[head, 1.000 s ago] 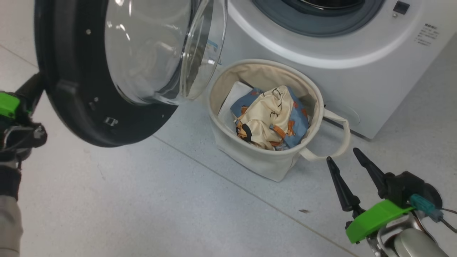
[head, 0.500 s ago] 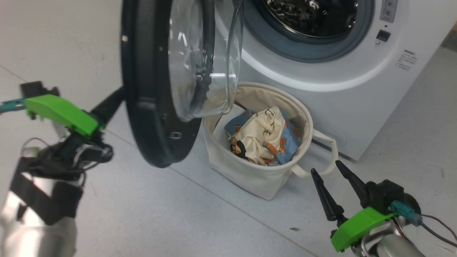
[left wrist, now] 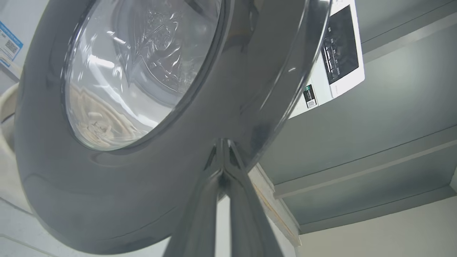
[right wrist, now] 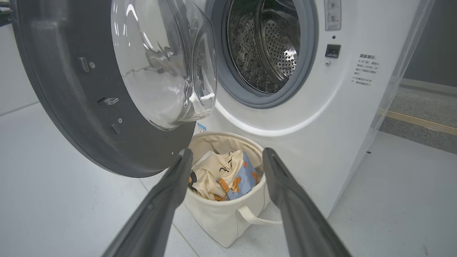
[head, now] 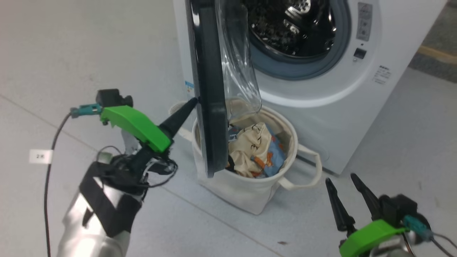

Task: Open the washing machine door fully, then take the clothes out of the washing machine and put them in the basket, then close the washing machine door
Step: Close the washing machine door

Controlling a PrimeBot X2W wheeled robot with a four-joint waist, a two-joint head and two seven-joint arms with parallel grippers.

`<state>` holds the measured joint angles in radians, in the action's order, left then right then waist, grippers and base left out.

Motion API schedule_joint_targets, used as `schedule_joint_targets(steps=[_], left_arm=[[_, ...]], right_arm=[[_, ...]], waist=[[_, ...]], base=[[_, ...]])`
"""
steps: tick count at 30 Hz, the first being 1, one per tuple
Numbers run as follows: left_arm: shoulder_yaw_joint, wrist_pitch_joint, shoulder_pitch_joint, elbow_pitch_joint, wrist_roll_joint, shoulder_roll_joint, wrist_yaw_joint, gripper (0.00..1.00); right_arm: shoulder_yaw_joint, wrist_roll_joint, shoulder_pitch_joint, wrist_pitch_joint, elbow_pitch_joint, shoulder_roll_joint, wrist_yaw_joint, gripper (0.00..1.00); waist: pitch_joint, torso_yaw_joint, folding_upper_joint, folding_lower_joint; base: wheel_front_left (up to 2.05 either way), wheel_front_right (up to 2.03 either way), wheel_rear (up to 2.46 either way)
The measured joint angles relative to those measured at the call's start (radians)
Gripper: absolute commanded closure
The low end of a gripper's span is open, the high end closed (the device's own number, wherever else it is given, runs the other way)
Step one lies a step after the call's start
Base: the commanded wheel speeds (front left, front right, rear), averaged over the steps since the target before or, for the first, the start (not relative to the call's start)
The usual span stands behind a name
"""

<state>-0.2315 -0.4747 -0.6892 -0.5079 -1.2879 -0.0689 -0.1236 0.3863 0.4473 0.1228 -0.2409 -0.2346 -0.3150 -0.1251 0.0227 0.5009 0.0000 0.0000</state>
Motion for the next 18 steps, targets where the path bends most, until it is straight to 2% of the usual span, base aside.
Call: schedule_joint_targets(steps=[7,12,18], left_arm=[[-0.11,0.116,0.023,-0.045,0.067,-0.004,0.0,1.0],[-0.145,0.203,0.044,-0.07,0.082,-0.048,0.0,1.0],[-0.173,0.271,0.045,-0.068,0.051,-0.082,0.0,1.0]], right_arm=[[-0.086,-0.039,-0.107,-0.007,0.014,0.058,0.0,0.0],[-0.121,-0.064,-0.136,-0.007,0.052,0.061,0.0,0.0],[-0.155,-0.077,-0.137,0.003,0.09,0.061,0.0,0.0]], waist=[[-0.069,-0.049,0.0,0.0],[-0.08,-0.139,0.0,0.0],[-0.056,-0.26,0.0,0.0]], base=[[0.0,0.0,0.0],[0.0,0.0,0.0],[0.0,0.0,0.0]])
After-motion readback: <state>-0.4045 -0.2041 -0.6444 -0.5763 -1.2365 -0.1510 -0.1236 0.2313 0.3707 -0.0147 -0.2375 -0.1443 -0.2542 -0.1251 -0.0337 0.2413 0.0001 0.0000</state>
